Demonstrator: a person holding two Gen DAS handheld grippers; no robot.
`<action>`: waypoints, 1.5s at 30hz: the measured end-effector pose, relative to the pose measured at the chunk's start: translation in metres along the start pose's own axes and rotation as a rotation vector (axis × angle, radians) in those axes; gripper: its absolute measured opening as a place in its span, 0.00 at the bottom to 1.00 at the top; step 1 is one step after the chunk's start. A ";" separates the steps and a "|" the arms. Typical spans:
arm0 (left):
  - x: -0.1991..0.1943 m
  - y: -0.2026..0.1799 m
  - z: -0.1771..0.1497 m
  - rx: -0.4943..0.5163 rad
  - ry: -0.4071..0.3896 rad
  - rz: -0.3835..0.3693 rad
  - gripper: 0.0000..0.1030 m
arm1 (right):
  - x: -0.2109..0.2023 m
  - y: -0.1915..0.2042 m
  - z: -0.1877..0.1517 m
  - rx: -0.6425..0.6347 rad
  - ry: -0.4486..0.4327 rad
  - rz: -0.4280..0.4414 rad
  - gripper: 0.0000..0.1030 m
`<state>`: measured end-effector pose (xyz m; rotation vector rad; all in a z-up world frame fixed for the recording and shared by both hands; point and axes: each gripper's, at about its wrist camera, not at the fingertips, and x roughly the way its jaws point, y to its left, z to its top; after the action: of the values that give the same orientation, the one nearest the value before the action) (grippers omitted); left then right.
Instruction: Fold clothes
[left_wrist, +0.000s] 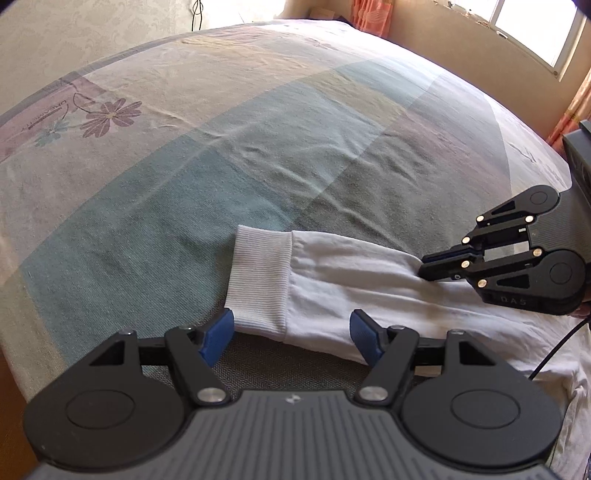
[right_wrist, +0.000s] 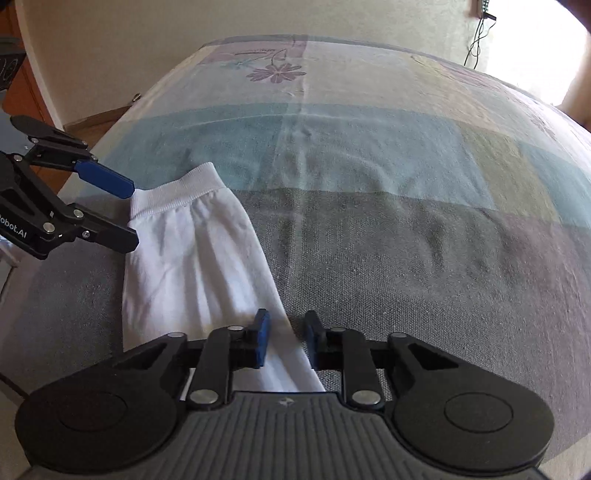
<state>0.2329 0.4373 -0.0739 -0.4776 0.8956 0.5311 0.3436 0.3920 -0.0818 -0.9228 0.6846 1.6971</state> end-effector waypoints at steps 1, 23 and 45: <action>-0.001 0.002 -0.001 -0.010 0.000 -0.003 0.67 | 0.001 0.004 0.002 -0.024 0.009 -0.005 0.07; 0.053 -0.100 -0.002 0.667 -0.062 -0.153 0.79 | -0.112 -0.022 -0.129 0.741 0.070 -0.303 0.45; 0.071 -0.179 0.010 0.575 0.171 -0.476 0.79 | -0.170 0.050 -0.209 0.952 0.131 -0.475 0.67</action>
<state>0.3855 0.3212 -0.0972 -0.1957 1.0076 -0.2091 0.3752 0.1220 -0.0518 -0.4433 1.1124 0.7337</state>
